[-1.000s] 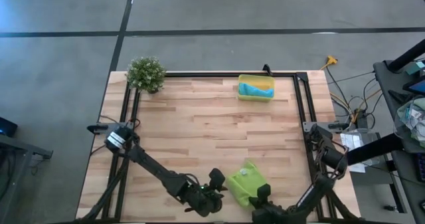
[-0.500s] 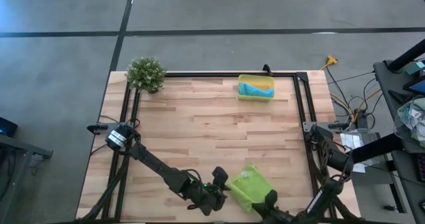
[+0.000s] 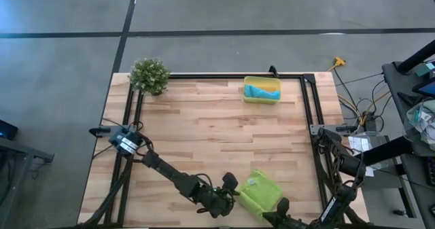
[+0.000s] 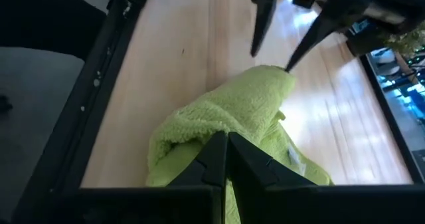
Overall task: Roll microfiber towels into tight, uniform cylinder then place into a basket
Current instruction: Roll the green microfiber towel
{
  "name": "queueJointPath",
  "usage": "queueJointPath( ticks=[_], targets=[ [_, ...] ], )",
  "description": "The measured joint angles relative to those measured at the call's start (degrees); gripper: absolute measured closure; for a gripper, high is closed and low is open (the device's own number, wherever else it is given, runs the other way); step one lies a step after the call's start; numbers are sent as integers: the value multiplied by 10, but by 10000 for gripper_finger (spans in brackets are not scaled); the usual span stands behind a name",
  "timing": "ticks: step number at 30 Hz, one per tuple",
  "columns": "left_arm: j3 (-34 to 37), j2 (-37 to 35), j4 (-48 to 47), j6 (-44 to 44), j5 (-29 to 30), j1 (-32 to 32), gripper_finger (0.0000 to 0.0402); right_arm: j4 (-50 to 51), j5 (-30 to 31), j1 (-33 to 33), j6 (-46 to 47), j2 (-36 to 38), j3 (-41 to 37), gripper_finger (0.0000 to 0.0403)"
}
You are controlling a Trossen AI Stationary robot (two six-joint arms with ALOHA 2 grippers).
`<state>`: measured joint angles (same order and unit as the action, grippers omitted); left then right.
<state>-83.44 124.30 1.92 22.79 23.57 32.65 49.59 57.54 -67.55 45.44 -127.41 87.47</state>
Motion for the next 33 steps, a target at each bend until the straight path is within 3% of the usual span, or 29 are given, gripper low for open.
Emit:
queueJointPath(
  ticks=[5, 11, 29, 33],
  targets=[
    [0, -5, 15, 49, 12, 4, 255, 2, -7, -5, 5, 0, -4, 394],
    [1, -2, 74, 76, -12, 15, 255, 13, -10, -12, 35, 0, -14, 394],
    [1, 41, 139, 76, -55, -26, 255, 10, -22, -22, 56, 0, -28, 394],
    [1, 40, 145, 30, -74, -36, 255, 9, -31, -26, 56, -1, -30, 394]
  ],
)
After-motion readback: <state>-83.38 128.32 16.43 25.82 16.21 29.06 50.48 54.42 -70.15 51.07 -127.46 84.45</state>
